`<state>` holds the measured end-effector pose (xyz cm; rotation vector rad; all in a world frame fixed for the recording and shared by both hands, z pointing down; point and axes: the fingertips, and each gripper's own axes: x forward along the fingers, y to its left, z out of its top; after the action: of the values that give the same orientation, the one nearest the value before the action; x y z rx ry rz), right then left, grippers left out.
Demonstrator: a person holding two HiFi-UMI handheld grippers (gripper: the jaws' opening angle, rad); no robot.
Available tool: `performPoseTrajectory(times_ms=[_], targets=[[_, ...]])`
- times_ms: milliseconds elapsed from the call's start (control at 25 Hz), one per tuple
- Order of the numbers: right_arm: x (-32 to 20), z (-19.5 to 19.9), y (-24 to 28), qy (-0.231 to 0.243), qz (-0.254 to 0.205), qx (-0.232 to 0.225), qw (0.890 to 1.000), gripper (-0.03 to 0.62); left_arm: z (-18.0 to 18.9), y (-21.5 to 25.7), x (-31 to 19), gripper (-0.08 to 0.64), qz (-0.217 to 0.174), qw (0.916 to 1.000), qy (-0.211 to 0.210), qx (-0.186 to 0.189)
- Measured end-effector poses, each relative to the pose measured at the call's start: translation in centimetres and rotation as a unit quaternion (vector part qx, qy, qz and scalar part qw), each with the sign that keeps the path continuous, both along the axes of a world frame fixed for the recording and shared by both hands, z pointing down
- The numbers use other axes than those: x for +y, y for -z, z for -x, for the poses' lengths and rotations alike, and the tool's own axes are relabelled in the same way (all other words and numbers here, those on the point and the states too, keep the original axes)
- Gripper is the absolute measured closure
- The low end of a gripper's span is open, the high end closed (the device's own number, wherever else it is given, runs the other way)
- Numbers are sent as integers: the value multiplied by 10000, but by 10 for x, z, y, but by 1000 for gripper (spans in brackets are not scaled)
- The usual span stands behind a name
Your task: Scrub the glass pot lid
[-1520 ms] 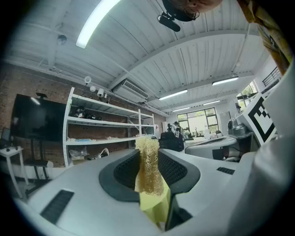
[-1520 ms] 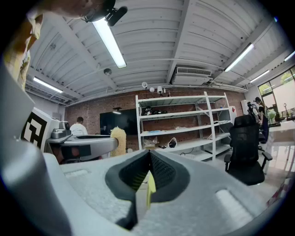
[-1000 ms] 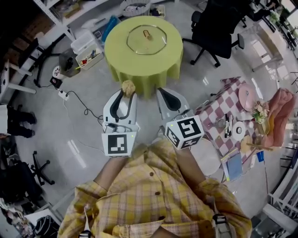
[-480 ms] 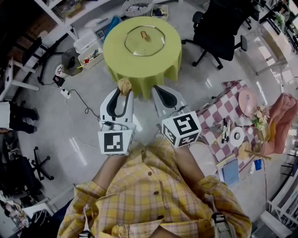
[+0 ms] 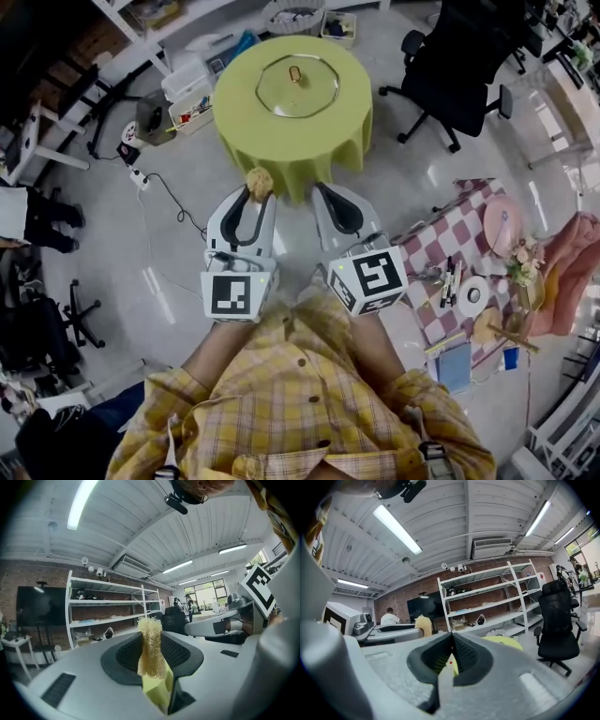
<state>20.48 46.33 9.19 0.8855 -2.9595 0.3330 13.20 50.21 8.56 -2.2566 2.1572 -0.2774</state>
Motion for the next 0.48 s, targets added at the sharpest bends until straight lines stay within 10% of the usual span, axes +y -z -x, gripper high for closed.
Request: performPoseTrajectory(times_ms=[480], targets=[[-57, 38, -28, -124, 147, 311, 9993, 594, 42, -27, -62, 437, 264, 9996, -45, 83]])
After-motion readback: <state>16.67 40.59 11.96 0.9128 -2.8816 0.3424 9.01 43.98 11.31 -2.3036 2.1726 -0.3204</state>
